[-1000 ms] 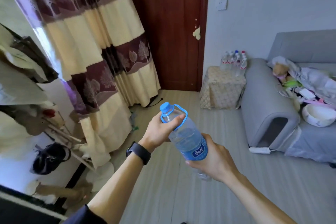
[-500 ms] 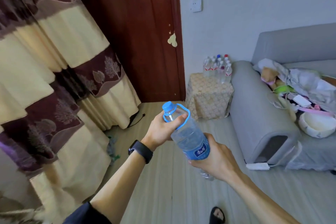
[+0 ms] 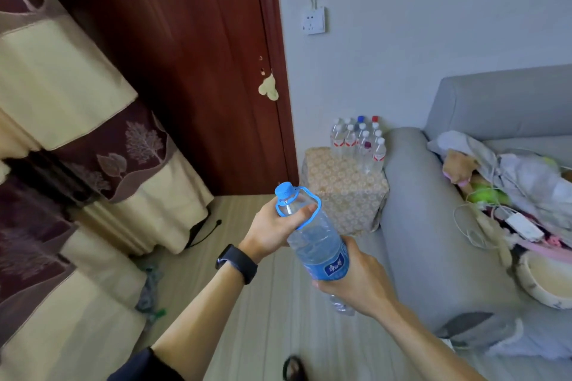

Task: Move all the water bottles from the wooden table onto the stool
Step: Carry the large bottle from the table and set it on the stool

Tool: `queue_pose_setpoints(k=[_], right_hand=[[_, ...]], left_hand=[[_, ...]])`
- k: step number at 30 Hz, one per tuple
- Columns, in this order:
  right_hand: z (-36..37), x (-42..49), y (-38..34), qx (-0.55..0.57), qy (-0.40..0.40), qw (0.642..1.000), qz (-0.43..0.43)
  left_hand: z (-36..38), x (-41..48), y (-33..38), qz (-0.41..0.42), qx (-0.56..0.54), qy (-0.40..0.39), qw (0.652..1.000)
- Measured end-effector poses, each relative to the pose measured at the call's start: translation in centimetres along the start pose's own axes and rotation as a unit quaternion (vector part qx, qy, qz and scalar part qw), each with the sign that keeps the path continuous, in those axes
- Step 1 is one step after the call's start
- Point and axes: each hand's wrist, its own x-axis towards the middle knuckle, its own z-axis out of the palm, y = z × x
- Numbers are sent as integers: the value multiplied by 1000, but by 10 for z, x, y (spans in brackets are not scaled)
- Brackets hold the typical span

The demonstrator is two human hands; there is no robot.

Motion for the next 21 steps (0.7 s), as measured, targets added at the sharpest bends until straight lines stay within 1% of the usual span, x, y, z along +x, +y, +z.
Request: queue_pose_setpoints(k=[5,13,17,21], right_hand=[[-13,99,7,-7,-3,1000,15],[-44,257,6,3,-10,999,36],[-58,321,14,28,-14,998,49],[-68,389,44,63,-30,994,81]], left_hand=[[-1,107,2,-1,13,-17,1000],[-10,279,19,-30,42,-37,998],[1,351,29,-15,117,-57,991],[23,421,31,-20,138,-74,987]])
